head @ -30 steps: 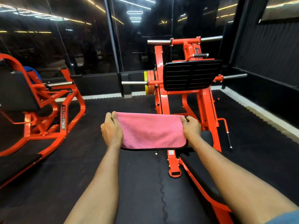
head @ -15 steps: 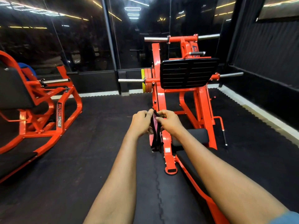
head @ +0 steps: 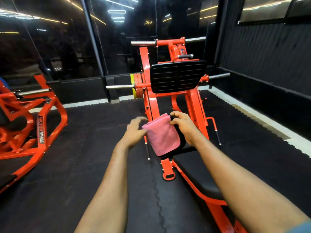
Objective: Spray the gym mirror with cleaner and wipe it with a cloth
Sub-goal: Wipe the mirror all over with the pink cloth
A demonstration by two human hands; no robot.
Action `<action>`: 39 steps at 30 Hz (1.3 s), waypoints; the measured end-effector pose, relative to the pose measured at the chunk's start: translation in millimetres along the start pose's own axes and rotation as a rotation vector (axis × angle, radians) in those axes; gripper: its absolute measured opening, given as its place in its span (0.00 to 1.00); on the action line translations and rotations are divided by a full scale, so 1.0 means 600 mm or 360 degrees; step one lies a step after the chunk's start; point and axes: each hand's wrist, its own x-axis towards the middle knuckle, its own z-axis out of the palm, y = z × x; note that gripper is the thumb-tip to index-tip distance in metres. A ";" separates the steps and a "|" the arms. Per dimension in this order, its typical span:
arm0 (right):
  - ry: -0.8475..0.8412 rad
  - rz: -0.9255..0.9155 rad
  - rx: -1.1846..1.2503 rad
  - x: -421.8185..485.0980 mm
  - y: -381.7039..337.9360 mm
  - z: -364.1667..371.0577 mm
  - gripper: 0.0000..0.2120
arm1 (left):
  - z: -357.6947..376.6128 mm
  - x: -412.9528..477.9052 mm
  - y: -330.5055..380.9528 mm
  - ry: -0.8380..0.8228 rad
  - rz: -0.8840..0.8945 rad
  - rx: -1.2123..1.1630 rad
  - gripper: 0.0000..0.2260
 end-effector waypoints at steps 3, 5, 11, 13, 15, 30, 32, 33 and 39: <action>0.0157 0.0113 0.0149 -0.028 0.006 -0.049 0.15 | 0.027 0.008 0.006 -0.0296 0.0033 -0.0059 0.12; 0.0314 0.0244 0.0156 -0.054 0.019 -0.084 0.13 | 0.059 0.016 0.025 -0.0228 0.0160 -0.0141 0.07; 0.0641 0.0431 0.0076 -0.175 0.053 -0.219 0.09 | 0.203 0.036 0.130 -0.0352 0.0481 -0.0172 0.06; 0.0771 0.0407 0.0020 -0.220 0.054 -0.268 0.08 | 0.262 0.040 0.157 -0.0467 0.0563 -0.0197 0.07; 0.0929 0.0405 -0.0033 -0.274 0.053 -0.328 0.09 | 0.330 0.029 0.197 -0.0583 0.0628 -0.0221 0.07; 0.2032 0.0516 -0.0279 -0.788 0.005 -0.729 0.09 | 0.842 -0.254 0.590 -0.1147 0.1222 -0.0397 0.08; 0.2191 0.0528 -0.0288 -0.855 -0.002 -0.775 0.06 | 0.908 -0.300 0.643 -0.1250 0.1301 -0.0446 0.07; 0.2259 0.0532 -0.0292 -0.883 -0.005 -0.795 0.06 | 0.936 -0.319 0.665 -0.1287 0.1342 -0.0464 0.07; 0.2490 0.0656 -0.0382 -1.030 -0.005 -0.922 0.09 | 1.129 -0.401 0.795 -0.1561 0.1521 -0.0575 0.06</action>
